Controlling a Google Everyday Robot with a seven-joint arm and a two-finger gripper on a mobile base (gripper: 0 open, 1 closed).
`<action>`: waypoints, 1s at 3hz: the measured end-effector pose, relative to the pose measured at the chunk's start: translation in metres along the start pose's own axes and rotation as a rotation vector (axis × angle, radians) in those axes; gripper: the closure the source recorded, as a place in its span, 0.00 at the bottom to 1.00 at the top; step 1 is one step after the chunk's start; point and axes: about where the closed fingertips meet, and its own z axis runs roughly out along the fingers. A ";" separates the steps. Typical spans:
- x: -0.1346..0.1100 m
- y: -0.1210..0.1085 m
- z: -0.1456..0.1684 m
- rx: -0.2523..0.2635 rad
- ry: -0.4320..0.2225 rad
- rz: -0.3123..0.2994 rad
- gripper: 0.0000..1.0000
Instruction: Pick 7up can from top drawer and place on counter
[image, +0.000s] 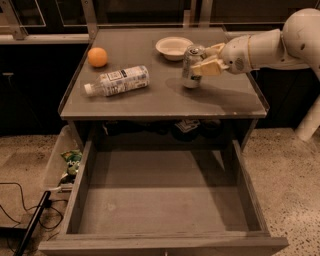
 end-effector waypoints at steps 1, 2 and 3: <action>0.019 -0.001 0.016 -0.026 0.035 0.048 1.00; 0.020 -0.001 0.017 -0.028 0.037 0.052 0.83; 0.020 -0.001 0.017 -0.028 0.037 0.052 0.60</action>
Offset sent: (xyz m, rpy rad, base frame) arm 0.0059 0.0031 -0.0198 -0.0053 0.0542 -0.0022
